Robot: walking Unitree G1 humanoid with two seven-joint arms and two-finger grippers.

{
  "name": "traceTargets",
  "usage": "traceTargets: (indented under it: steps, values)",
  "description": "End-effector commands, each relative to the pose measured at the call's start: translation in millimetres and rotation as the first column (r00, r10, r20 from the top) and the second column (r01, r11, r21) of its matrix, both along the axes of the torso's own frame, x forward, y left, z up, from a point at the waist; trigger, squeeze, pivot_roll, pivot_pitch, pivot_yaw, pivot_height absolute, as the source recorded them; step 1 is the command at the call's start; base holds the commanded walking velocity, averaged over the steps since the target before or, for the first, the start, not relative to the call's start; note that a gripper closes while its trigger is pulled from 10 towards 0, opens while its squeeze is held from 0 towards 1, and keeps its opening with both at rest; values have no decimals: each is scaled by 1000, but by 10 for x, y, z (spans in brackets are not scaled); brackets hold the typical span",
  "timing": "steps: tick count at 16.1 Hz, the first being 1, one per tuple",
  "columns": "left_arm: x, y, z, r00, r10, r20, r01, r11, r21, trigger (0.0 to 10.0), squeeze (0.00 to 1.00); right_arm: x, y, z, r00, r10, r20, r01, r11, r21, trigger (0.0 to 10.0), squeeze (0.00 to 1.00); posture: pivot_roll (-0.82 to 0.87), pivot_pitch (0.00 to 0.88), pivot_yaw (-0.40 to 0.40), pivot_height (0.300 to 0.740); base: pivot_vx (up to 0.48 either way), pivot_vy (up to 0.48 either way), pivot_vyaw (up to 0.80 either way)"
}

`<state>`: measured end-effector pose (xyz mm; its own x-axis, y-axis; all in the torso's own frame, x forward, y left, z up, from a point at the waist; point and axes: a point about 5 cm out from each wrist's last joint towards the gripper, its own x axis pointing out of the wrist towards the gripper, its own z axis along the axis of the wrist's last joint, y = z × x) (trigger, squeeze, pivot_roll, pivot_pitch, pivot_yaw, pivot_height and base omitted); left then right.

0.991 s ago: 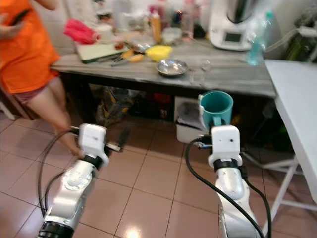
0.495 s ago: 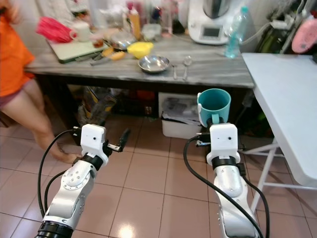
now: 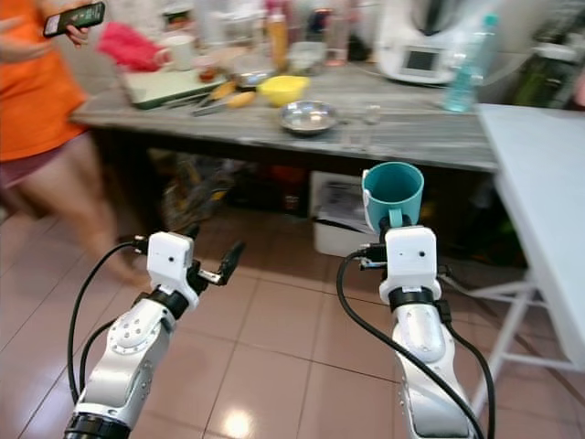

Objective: Setting the table

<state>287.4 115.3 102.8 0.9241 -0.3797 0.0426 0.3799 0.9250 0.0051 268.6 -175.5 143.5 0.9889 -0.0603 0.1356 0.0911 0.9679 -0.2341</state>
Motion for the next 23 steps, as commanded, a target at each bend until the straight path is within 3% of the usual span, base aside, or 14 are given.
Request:
traceTargets:
  steps: [1, 15, 19, 23]
  values:
    - [-2, -22, 47, 1000, -25, 15, 25, 1000, 4, 10000, 0, 2, -18, 24, 1000, -18, 9, 18, 1000, 1, 10000, 0, -169, 0, 43, 740, 326, 0, -788]
    - [-11, -68, 44, 999, -51, 16, 51, 999, 11, 10000, 0, 1, 11, 46, 1000, 4, 16, -3, 1000, -24, 10000, 0, -172, 0, 39, 740, 406, 0, -89]
    - [-15, -77, 40, 998, -53, 16, 53, 999, 14, 10000, 0, 0, 9, 46, 1000, 7, 16, -6, 1000, -30, 10000, 0, -172, 0, 38, 740, 398, 0, 800]
    - [-25, -82, 38, 998, -55, 16, 55, 998, 17, 10000, 0, -1, 10, 50, 1000, 6, 19, -5, 1000, -26, 10000, 0, -173, 0, 38, 740, 397, 0, 0]
